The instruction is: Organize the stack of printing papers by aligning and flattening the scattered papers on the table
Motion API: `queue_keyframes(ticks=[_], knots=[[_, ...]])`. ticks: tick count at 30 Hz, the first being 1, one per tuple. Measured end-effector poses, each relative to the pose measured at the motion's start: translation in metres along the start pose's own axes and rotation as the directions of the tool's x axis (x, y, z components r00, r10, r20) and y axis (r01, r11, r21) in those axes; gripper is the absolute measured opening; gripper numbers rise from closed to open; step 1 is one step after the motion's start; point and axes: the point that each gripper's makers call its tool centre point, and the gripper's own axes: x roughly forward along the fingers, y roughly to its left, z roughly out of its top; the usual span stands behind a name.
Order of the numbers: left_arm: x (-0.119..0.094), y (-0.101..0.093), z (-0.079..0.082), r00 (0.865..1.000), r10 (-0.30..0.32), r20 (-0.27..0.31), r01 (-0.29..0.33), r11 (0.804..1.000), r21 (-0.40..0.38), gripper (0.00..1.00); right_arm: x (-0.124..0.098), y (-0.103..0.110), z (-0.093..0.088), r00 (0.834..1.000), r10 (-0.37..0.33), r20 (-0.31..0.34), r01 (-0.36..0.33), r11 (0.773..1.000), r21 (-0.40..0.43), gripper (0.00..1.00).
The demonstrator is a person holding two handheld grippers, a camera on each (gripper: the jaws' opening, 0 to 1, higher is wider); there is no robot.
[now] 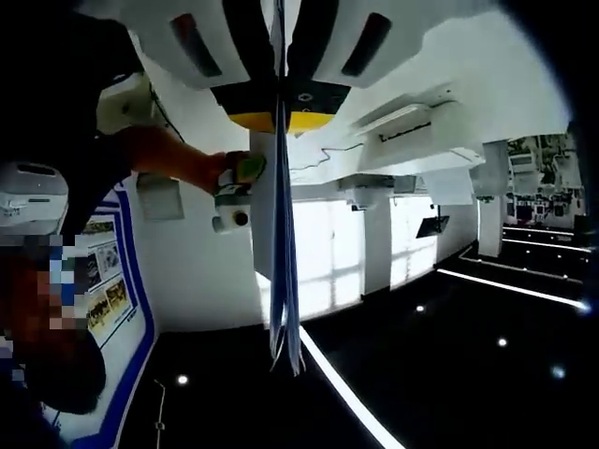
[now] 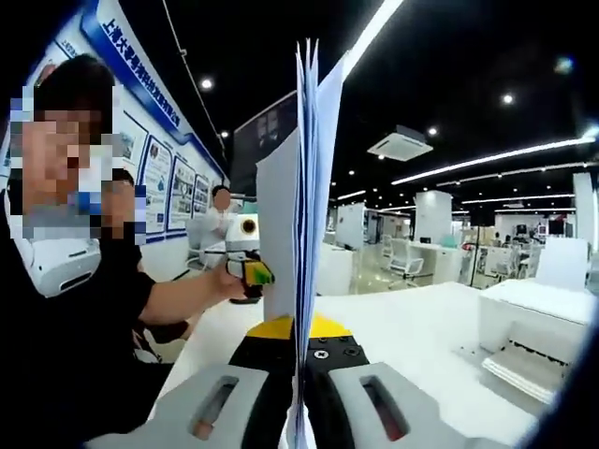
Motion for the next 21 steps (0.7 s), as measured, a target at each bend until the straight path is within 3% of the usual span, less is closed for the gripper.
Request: queue_keyframes(ticks=[2, 4, 5, 7, 11, 13, 15, 21], knots=[[0.000, 0.001, -0.005, 1.000, -0.006, -0.013, 0.006, 0.999, -0.031, 0.07, 0.000, -0.001, -0.004, 1.000, -0.002, -0.013, 0.002, 1.000, 0.004, 0.00], [0.000, 0.005, -0.019, 0.998, 0.001, -0.065, -0.007, 0.994, -0.105, 0.08, 0.002, -0.005, -0.020, 0.997, -0.030, -0.073, 0.032, 0.999, 0.026, 0.03], [0.001, 0.010, -0.019, 0.998, 0.023, -0.050, -0.027, 0.996, -0.081, 0.14, 0.003, -0.009, -0.023, 0.996, -0.048, -0.076, 0.049, 0.999, 0.012, 0.11], [0.002, 0.011, -0.023, 0.998, 0.029, -0.049, -0.034, 0.994, -0.104, 0.26, 0.004, -0.010, -0.026, 0.996, -0.043, -0.081, 0.046, 0.999, 0.027, 0.16], [0.006, 0.008, -0.024, 0.998, 0.024, -0.050, -0.029, 0.996, -0.089, 0.27, 0.002, -0.011, -0.024, 0.997, -0.038, -0.068, 0.041, 0.999, 0.033, 0.16], [0.006, 0.007, -0.023, 0.998, 0.021, -0.052, -0.025, 0.998, -0.065, 0.21, 0.001, -0.012, -0.021, 0.997, -0.040, -0.062, 0.041, 0.999, 0.025, 0.09], [0.005, 0.006, -0.023, 0.998, 0.016, -0.054, -0.018, 0.999, -0.036, 0.07, 0.000, -0.009, -0.020, 0.998, -0.019, -0.060, 0.019, 1.000, -0.008, 0.00], [0.004, 0.003, -0.008, 1.000, 0.006, -0.024, -0.006, 1.000, -0.008, 0.06, 0.000, -0.005, -0.001, 0.999, -0.037, -0.038, 0.034, 0.997, -0.071, 0.00]])
